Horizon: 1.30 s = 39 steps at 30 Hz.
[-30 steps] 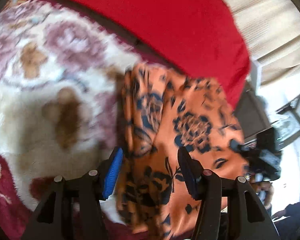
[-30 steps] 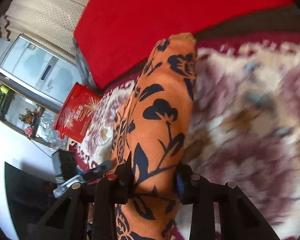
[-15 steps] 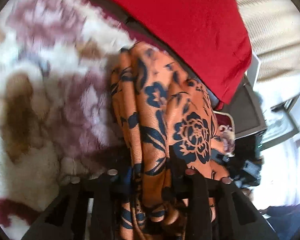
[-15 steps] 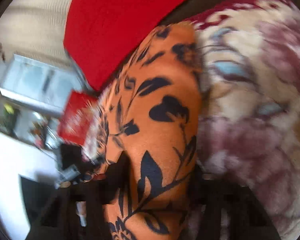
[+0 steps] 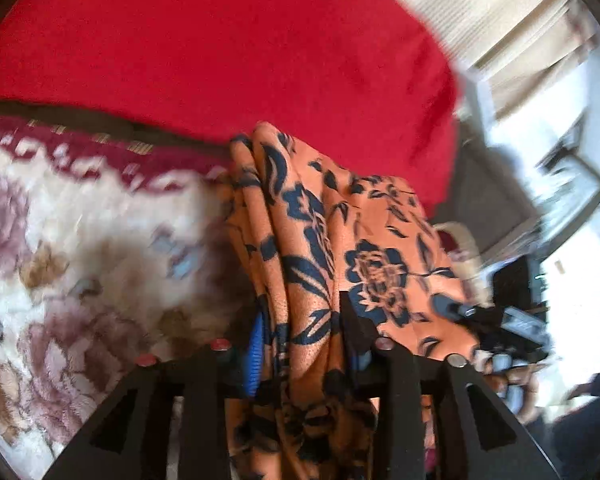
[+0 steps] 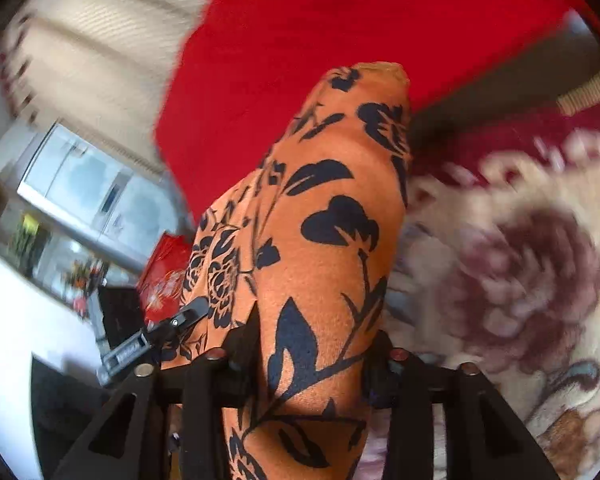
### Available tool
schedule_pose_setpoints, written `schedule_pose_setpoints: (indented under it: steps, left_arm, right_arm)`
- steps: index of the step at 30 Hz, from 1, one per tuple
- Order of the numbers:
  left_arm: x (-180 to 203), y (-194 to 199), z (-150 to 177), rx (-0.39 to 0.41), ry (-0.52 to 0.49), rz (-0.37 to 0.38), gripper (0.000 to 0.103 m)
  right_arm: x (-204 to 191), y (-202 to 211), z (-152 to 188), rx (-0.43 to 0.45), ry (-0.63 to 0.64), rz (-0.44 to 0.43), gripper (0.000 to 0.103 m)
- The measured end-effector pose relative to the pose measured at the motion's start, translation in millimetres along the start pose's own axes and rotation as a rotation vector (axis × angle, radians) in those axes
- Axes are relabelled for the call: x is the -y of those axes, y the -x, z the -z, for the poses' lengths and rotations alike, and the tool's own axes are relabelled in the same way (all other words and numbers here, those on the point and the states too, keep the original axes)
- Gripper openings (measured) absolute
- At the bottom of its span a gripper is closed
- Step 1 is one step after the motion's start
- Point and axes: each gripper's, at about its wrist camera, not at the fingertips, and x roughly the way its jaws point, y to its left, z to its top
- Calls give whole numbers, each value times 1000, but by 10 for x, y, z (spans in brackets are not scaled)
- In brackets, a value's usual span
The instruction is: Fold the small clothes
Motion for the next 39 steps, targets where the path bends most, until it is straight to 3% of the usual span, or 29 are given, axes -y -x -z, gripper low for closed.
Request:
schedule_pose_setpoints:
  steps: [1,2,3,5,9,13,16,20,21,26,30,32,37,39]
  left_arm:
    - [-62,-102,58,-33,16,-50,38]
    - [-126,-164,116,-55,36,-59,45]
    - [-196,-96,194,-35,69,-13,47]
    - [-210,112,274,-4,64,-15,47]
    - [41,617,500,68,-28,-5,47]
    - [162,803,703,56,-23,88,47]
    - [215,570,733,-24,1,60,47]
    - [122,364,773,-76,23,-10,11]
    - [105,429,749,-70,29,2,9]
    - [261,723,709,26,-84,-50,8]
    - [-66,264,839,-81,-17,-108,9]
    - [-134,271,838,-74,13,-80,9]
    - [-73,326,833,-73,-25,-106,9]
    - [-96,330,830,-75,-12,-100,10]
  right_arm:
    - [143,-49,34,4,-39,43,55]
    - [314,-123,99,-2,-79,113,55]
    - [393,-150,143,-7,-95,142,59]
    - [447,-42,264,46,-109,83,60]
    - [155,357,475,160,0,158,64]
    - [-110,682,844,233,44,104,70]
    - [-198,722,1063,224,31,66,70]
    - [-210,657,1146,201,35,60,70]
    - [-165,717,1188,198,32,58,70]
    - [-210,781,1273,197,39,38,70]
    - [-224,730,1159,187,29,17,70]
    - [-242,700,1066,183,15,-9,70]
    - [-144,480,795,163,-54,-83,76]
    - [99,188,776,72,-136,-52,77]
